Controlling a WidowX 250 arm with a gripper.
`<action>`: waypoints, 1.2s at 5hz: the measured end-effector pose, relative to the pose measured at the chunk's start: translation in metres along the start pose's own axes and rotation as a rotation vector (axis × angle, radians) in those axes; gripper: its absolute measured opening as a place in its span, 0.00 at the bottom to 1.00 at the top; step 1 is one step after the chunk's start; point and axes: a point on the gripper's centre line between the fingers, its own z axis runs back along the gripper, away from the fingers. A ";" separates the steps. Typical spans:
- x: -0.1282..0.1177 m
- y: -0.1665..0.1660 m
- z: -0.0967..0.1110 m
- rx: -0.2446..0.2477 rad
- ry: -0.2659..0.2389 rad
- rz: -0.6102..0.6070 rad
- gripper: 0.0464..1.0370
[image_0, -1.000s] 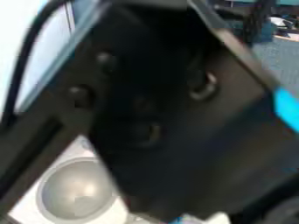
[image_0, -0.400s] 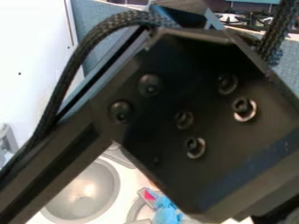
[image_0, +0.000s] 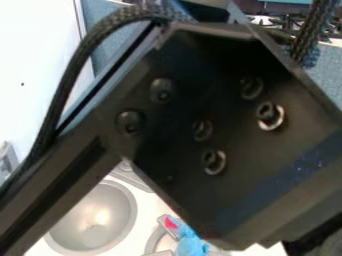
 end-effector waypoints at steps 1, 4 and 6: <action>-0.011 0.000 0.014 -0.012 -0.024 -0.017 0.30; -0.078 0.078 0.048 0.035 -0.089 0.385 0.30; -0.082 0.127 0.024 0.076 -0.080 0.602 0.30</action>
